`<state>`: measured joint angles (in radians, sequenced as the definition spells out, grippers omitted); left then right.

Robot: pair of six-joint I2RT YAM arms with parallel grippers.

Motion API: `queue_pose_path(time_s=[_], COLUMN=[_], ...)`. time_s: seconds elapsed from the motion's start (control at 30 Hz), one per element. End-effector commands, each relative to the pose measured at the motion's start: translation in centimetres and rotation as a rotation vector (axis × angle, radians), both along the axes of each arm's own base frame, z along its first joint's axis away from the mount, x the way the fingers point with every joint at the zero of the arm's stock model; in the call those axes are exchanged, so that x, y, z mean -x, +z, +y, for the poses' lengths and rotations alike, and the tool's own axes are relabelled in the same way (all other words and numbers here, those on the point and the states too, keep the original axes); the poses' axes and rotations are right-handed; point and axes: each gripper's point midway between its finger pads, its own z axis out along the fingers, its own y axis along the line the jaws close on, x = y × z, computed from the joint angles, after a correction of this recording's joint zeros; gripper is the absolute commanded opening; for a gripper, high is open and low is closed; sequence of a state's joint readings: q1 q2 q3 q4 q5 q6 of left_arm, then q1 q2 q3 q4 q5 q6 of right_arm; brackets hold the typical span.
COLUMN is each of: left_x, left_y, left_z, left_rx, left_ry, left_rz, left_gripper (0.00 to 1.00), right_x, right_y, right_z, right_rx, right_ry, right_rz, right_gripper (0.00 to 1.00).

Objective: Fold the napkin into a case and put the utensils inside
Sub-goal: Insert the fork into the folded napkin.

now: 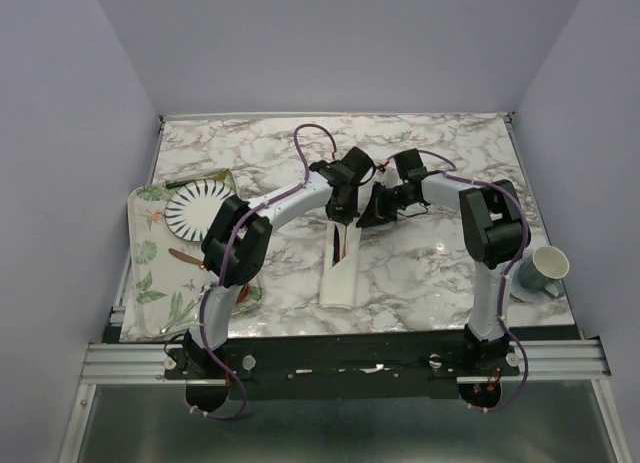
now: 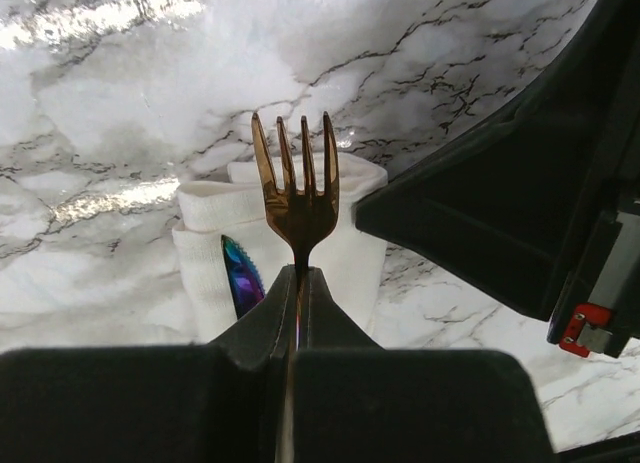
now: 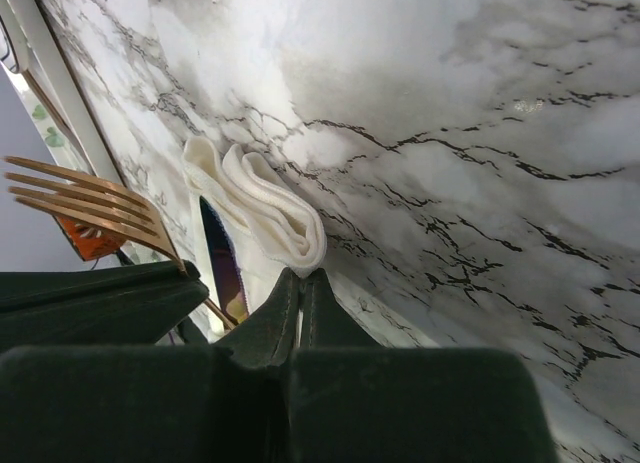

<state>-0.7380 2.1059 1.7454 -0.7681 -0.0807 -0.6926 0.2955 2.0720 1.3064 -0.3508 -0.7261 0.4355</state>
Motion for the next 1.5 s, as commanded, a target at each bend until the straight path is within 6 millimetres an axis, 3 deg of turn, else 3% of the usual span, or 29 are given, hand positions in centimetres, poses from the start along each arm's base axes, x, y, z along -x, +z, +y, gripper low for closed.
queue_pose_path(time_s=[0.0,0.7,1.27,1.47], left_x=[1.8,6.1,7.8,7.8], left_y=[1.3,-0.3,-1.8,-1.9], left_z=[-0.6,-0.9,-0.8,-0.9], left_rx=[0.055,0.054,0.035,0.038], left_ry=[-0.001,-0.043,-0.055,-0.06], left_rz=[0.038,0.139,0.197,0.206], left_gripper=[0.0,0.0,0.0,0.08], right_x=[-0.3,-0.4,-0.4,-0.4], right_y=[0.3,-0.1,-0.2,-0.1], right_z=[-0.3,-0.6,-0.7,-0.6], right_rx=[0.024,0.047,0.049,0.046], right_ry=[-0.017,-0.023,-0.026,-0.024], right_rz=[-0.032,-0.04,-0.036,-0.037], right_gripper=[0.01,0.01,0.01,0.01])
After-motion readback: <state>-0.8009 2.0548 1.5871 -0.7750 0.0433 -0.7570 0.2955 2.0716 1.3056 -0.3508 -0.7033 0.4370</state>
